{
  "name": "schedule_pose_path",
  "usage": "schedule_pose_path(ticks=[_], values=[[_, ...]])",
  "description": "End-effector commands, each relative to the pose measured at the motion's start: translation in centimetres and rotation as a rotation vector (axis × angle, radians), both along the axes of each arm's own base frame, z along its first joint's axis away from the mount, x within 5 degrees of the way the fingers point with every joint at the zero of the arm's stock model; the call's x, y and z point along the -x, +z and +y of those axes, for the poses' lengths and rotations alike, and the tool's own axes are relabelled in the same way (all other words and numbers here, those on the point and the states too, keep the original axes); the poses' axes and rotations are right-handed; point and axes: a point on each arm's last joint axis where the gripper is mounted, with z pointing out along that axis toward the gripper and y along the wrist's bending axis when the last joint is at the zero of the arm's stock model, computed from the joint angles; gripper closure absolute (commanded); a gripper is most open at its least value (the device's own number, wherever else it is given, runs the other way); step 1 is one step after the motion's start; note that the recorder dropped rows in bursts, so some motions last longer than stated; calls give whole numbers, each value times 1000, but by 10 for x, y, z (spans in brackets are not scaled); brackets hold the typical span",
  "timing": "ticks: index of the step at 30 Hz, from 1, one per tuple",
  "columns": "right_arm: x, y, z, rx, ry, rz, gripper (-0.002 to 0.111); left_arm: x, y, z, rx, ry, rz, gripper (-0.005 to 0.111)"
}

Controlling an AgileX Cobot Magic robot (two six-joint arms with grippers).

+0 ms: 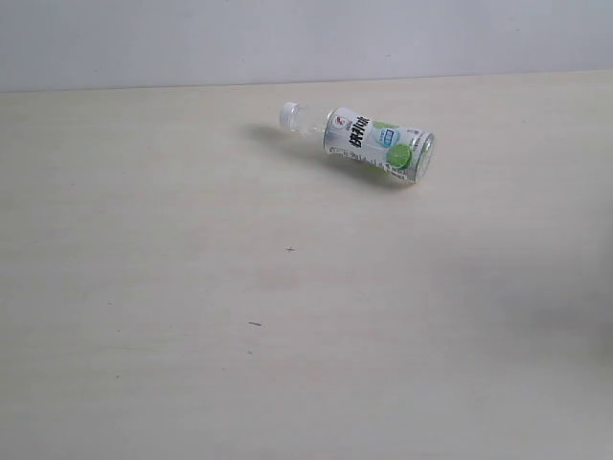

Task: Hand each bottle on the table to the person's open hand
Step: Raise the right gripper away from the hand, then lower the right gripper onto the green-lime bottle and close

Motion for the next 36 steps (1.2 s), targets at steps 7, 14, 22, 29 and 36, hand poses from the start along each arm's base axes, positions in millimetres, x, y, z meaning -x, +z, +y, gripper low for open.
schedule_pose_path(ticks=[7,14,22,29,36], values=[[3,4,0,-4,40,-8,108,1,0,0,0,2,-5,107],[5,3,5,-40,91,14,108,1,0,0,0,2,-5,107],[5,3,5,-38,98,14,108,1,0,0,0,2,-5,107],[2,-2,7,-31,98,27,108,1,0,0,0,2,-5,107],[-30,-41,31,11,252,72,108,1,0,0,0,2,-5,107]])
